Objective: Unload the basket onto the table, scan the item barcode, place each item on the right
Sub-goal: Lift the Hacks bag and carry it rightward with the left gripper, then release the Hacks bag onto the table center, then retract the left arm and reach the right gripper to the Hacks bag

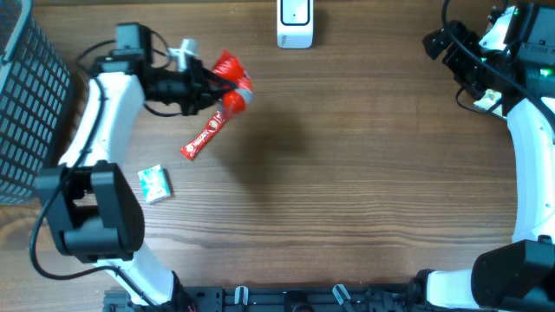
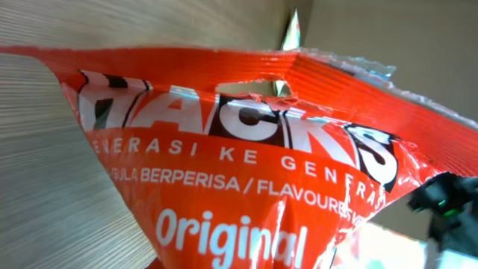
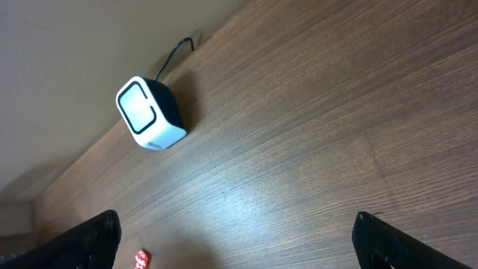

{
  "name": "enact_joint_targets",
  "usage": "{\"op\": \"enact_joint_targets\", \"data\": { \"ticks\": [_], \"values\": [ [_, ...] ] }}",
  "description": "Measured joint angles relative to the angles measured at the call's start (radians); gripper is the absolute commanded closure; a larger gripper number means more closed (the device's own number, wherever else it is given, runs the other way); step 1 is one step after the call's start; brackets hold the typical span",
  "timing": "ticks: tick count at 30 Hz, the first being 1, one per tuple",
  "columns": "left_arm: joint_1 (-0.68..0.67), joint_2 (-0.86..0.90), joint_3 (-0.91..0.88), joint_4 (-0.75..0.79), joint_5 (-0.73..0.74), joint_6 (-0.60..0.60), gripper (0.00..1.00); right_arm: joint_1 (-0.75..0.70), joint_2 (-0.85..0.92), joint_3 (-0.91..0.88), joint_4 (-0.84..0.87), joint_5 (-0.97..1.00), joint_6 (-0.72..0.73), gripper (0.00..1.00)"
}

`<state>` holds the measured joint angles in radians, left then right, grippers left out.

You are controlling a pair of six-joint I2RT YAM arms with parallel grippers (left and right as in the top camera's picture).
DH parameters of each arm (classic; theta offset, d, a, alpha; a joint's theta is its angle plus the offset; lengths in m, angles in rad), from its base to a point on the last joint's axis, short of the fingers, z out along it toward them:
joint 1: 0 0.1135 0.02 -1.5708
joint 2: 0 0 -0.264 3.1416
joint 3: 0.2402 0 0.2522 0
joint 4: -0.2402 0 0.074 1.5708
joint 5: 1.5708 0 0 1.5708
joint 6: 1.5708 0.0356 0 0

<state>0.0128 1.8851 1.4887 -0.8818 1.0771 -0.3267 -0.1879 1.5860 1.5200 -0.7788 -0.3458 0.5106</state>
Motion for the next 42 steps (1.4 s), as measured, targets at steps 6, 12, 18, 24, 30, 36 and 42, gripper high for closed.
{"op": "enact_joint_targets", "data": {
  "ticks": [6,12,18,24,30,36,42],
  "values": [
    [-0.12,0.056,-0.055,0.104,0.007,-0.076,0.91,0.0,0.0,0.0,0.0,0.0,0.0,0.0],
    [-0.177,0.123,-0.067,0.119,-0.037,-0.149,0.85,0.0,0.0,0.0,0.0,0.0,0.0,0.0],
    [-0.235,0.126,-0.068,0.033,-0.328,-0.168,0.25,0.0,0.0,0.0,0.0,0.0,0.0,0.0],
    [-0.291,0.126,-0.068,0.023,-0.503,-0.179,0.16,0.0,0.0,0.0,0.0,0.0,0.0,0.0],
    [-0.303,0.126,-0.068,0.026,-0.539,-0.18,0.1,0.0,0.0,0.0,0.0,0.0,0.0,0.0],
    [-0.217,0.076,-0.064,0.025,-0.476,-0.18,0.05,0.0,0.0,0.0,0.0,0.0,0.0,0.0],
    [-0.008,-0.126,-0.046,-0.006,-0.423,-0.181,0.0,0.0,0.0,0.0,0.018,0.0,0.007,0.0]
  ]
}}
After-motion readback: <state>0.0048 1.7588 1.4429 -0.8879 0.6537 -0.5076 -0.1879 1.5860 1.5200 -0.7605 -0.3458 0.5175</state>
